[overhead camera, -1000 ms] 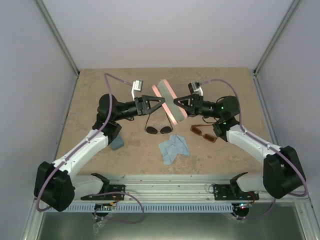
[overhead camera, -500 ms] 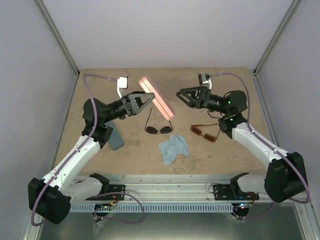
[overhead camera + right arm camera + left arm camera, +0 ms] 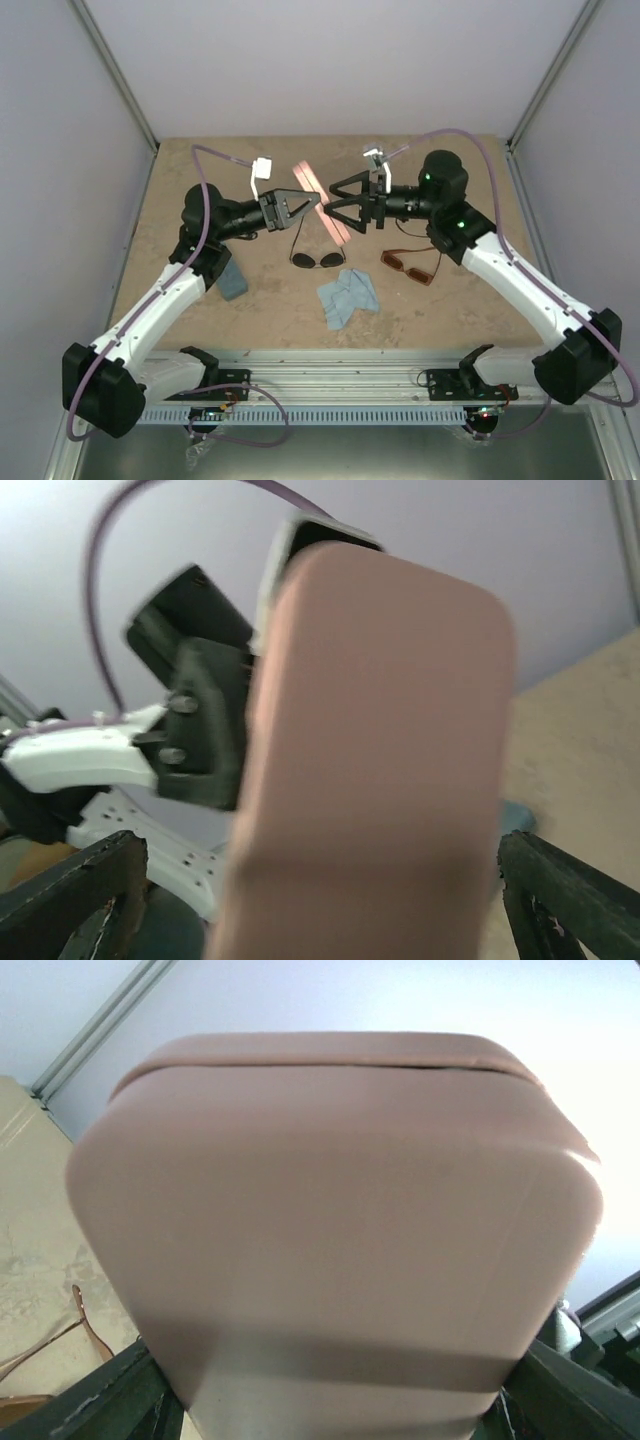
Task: Organize the sunglasses
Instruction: Open the sunglasses case, then place the sunglasses case at the center of the board.
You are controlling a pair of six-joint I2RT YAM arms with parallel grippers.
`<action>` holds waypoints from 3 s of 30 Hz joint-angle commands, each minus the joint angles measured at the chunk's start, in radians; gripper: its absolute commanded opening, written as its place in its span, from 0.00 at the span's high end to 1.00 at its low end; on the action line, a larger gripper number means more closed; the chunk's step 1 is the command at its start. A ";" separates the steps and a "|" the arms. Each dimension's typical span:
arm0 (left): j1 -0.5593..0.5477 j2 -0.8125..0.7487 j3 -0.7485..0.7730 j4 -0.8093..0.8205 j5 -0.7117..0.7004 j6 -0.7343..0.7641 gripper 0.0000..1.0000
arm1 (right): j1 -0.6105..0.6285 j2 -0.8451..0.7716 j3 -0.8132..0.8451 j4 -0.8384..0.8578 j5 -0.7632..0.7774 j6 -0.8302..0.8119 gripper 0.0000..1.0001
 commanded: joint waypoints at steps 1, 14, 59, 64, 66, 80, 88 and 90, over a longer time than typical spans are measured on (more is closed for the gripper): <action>0.000 -0.010 0.047 0.003 0.077 0.074 0.62 | 0.015 0.065 0.063 -0.183 0.024 -0.135 0.06; 0.000 -0.077 0.041 0.047 0.158 0.103 0.64 | -0.136 0.074 -0.085 -0.070 0.153 0.137 0.47; 0.002 0.023 0.178 -0.733 -0.601 0.393 0.01 | -0.177 0.082 -0.063 -0.386 0.556 -0.300 0.96; 0.002 0.003 0.161 -0.773 -0.728 0.414 0.01 | -0.173 0.189 -0.022 -0.472 0.874 -0.381 0.95; 0.002 -0.009 0.141 -0.758 -0.697 0.416 0.01 | -0.172 0.241 -0.001 -0.494 0.940 -0.397 0.95; 0.002 0.054 0.048 -0.617 -0.489 0.365 0.01 | -0.054 0.521 0.075 -0.538 1.184 -0.494 0.96; 0.000 0.112 0.060 -0.595 -0.456 0.357 0.01 | -0.047 0.502 0.084 -0.590 1.225 -0.515 0.87; 0.000 0.121 0.062 -0.594 -0.452 0.357 0.01 | -0.039 0.507 0.093 -0.595 1.218 -0.518 0.81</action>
